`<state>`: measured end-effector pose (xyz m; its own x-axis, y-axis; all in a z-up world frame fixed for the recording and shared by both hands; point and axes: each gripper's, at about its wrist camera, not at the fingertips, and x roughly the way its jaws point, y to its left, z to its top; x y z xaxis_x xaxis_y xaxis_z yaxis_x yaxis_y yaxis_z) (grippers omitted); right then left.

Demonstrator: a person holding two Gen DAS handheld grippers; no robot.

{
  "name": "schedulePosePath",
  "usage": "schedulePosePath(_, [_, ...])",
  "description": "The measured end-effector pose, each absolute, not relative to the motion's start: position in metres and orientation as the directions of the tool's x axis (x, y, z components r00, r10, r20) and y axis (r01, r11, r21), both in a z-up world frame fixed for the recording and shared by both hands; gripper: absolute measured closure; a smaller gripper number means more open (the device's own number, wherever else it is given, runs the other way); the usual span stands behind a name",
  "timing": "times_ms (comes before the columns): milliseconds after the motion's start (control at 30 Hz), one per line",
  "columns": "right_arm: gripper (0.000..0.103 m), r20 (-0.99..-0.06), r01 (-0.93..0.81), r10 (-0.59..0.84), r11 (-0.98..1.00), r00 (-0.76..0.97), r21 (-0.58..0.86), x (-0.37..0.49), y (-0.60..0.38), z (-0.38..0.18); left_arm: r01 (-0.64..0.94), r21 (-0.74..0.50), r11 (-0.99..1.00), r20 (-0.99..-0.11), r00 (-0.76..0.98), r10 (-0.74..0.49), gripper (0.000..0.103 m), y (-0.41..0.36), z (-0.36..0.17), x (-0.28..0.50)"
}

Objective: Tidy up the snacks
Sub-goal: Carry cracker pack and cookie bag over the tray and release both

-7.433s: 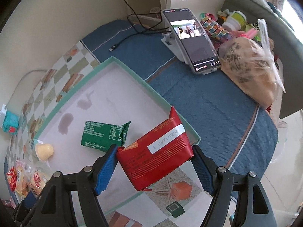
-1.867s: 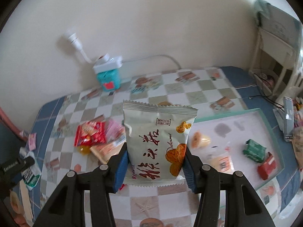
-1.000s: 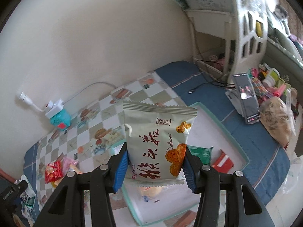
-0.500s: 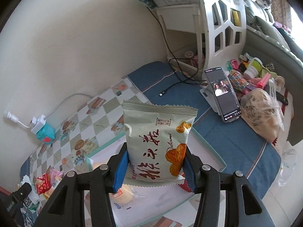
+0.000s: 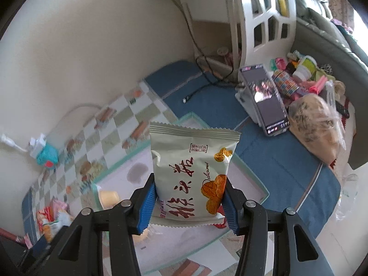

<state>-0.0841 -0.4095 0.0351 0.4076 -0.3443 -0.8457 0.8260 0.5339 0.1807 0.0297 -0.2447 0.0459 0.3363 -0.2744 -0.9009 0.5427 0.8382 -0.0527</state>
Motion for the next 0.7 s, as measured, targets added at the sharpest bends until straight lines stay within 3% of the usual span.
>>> schedulePosePath(300, [0.048,-0.904,0.828,-0.267,0.542,0.334,0.146,-0.077,-0.414,-0.001,0.581,-0.048,0.813,-0.964,0.187,-0.19,0.045,-0.271,-0.016,0.018])
schedulePosePath(700, [0.047,-0.942,0.826,-0.182,0.546,0.28,0.14,-0.071,-0.414,-0.039,0.629,0.011,0.778,-0.981,0.159,-0.114,0.045,-0.289,-0.05,0.002])
